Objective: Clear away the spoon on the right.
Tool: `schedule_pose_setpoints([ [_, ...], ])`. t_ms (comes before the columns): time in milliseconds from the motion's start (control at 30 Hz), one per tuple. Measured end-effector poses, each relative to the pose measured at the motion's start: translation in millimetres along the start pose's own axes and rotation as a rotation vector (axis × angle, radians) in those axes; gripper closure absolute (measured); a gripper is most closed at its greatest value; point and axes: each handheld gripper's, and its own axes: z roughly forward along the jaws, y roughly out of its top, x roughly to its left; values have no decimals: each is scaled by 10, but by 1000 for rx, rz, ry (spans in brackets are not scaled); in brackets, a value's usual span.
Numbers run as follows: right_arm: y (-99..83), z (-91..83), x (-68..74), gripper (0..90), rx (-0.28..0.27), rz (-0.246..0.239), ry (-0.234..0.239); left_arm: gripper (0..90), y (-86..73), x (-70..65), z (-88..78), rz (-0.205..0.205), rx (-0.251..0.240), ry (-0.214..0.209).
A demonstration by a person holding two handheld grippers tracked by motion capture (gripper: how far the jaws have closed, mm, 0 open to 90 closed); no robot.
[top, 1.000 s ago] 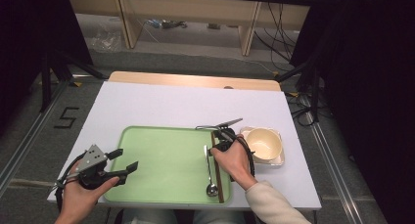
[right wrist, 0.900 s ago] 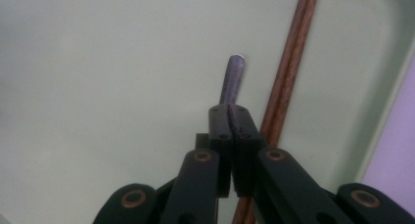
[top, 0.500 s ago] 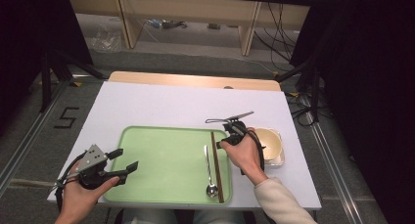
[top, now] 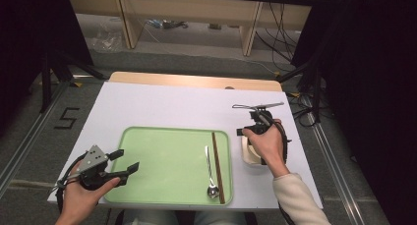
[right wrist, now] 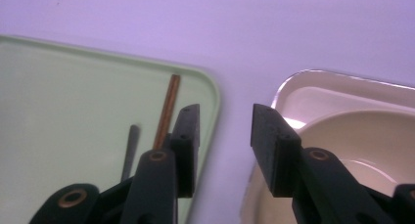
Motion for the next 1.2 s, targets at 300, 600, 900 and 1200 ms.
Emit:
schedule_pose_setpoints([
  [300,66,-139,-287,611,10,75,-32,274,0,0,-1,1,1,1],
  [600,69,-218,-574,601,22,78,-92,274,0,-3,-3,-9,1,3],
  [900,41,-225,-754,602,72,101,-138,274,1,-4,6,-13,-5,2],
  [1200,16,-245,-841,608,107,142,-127,274,4,2,7,-1,-3,-2],
])
